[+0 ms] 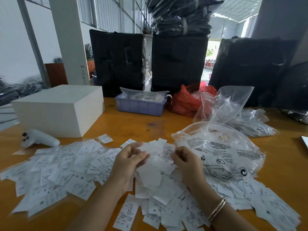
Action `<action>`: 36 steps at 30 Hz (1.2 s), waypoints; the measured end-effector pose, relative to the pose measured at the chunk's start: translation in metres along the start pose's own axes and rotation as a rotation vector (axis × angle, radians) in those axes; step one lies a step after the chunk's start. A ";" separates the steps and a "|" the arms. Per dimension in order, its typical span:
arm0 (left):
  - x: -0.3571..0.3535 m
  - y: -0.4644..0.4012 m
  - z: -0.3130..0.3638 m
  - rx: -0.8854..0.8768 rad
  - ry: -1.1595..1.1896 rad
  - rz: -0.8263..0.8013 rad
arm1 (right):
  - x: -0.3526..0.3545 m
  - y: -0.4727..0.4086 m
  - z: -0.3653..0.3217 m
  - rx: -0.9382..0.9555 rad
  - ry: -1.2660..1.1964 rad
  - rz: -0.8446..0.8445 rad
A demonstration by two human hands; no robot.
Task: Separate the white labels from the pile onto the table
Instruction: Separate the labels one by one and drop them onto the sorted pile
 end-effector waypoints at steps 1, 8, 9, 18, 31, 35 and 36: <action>0.000 0.000 -0.001 0.012 0.009 0.010 | 0.000 0.001 0.000 -0.035 -0.084 -0.015; -0.006 0.002 -0.003 0.040 0.048 -0.019 | -0.004 0.010 -0.003 -0.102 -0.373 -0.107; -0.007 0.002 -0.002 0.035 0.076 -0.031 | -0.005 0.010 -0.003 -0.126 -0.407 -0.119; -0.007 0.001 -0.003 0.035 0.091 -0.023 | -0.021 0.018 -0.003 -0.195 -0.449 -0.275; -0.008 0.005 0.001 -0.004 -0.024 -0.042 | -0.019 0.020 -0.009 -0.138 -0.299 -0.167; -0.009 0.004 -0.001 0.003 -0.021 -0.060 | -0.023 0.021 -0.010 -0.091 -0.123 -0.195; -0.009 0.004 -0.001 0.004 -0.028 -0.069 | -0.025 0.021 -0.009 -0.078 -0.071 -0.199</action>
Point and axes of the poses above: each hand's wrist, its own y-axis away from the middle knuckle, its own x-axis out of the back of the hand, z = x × y, the point moved 5 cm from there along -y, towards the middle knuckle, and after that the axes turned 9 degrees about -x, right-handed, at the moved point
